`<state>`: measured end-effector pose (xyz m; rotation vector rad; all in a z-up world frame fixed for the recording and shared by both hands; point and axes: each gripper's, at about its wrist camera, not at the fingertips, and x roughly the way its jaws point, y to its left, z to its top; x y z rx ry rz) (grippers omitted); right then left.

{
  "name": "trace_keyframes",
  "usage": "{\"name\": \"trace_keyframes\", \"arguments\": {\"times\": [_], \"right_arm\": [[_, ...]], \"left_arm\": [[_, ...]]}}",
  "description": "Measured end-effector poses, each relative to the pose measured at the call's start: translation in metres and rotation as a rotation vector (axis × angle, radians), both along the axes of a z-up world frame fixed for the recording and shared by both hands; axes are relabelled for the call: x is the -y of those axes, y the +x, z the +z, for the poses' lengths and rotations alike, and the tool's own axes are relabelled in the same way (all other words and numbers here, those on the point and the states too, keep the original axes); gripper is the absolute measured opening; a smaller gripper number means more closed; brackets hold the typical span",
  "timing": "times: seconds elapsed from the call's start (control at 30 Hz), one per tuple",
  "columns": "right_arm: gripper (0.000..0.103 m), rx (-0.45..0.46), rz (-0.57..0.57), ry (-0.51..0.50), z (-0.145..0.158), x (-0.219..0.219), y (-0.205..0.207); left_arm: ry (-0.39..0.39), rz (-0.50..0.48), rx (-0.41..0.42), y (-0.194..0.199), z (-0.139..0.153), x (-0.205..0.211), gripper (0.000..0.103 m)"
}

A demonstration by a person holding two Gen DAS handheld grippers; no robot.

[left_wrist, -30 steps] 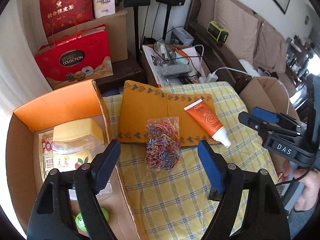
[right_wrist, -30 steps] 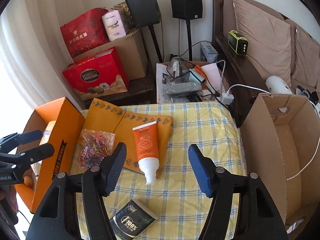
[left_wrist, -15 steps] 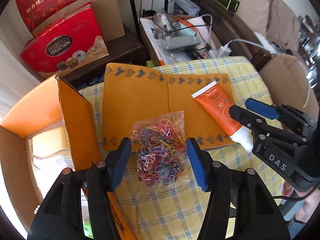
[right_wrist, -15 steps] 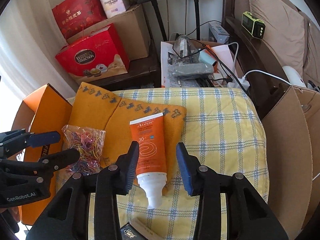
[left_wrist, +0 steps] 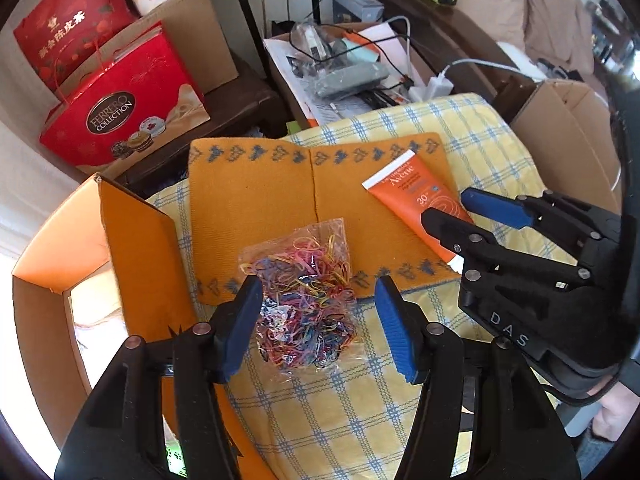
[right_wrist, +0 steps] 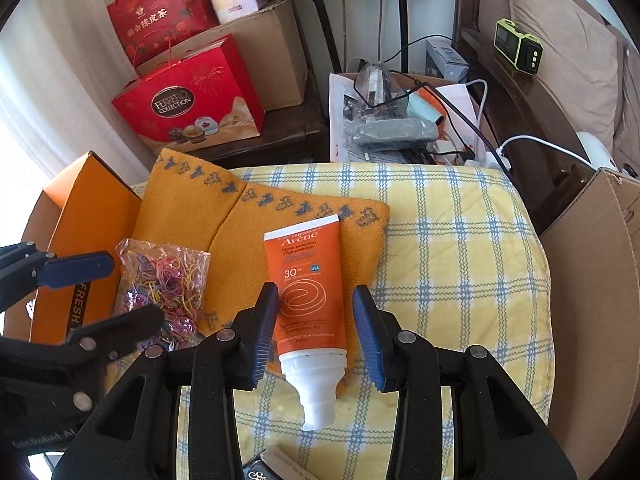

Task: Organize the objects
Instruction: 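Grasp the bag of rubber bands with the left tool and lift it, then grasp the black tissue pack with the right tool while the left tool holds the bag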

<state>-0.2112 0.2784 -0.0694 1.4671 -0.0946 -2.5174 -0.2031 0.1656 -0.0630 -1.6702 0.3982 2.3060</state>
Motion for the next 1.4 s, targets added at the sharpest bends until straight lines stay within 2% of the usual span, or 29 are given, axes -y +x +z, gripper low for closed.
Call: {"name": "trace_keyframes", "arguments": {"times": [0.3, 0.4, 0.43, 0.57, 0.7, 0.97, 1.17, 1.4], "right_arm": [[0.040, -0.004, -0.008, -0.016, 0.003, -0.006, 0.004], [0.042, -0.025, -0.030, -0.038, 0.010, -0.014, 0.013], [0.046, -0.034, -0.037, -0.054, 0.013, -0.017, 0.017], [0.052, -0.065, -0.061, -0.090, 0.026, -0.028, 0.034], [0.057, -0.078, -0.079, -0.115, 0.035, -0.034, 0.053], [0.080, -0.062, -0.122, -0.139, 0.035, -0.031, 0.096], [0.082, -0.028, -0.131, -0.090, 0.016, -0.011, 0.118], [0.082, 0.001, -0.163, -0.020, -0.005, 0.008, 0.128]], "left_arm": [[-0.075, 0.011, 0.043, -0.007, -0.028, -0.009, 0.052], [-0.062, 0.012, 0.051, -0.007, -0.034, -0.007, 0.037], [-0.058, 0.011, 0.051, -0.006, -0.035, -0.005, 0.029], [-0.030, -0.003, 0.053, -0.001, -0.033, -0.003, 0.017], [0.048, -0.010, 0.031, 0.007, -0.019, 0.000, 0.015], [0.192, -0.024, -0.059, 0.030, 0.021, 0.017, 0.015], [0.272, 0.013, -0.117, 0.049, 0.049, 0.047, 0.015], [0.304, 0.035, -0.193, 0.072, 0.077, 0.075, 0.016]]}}
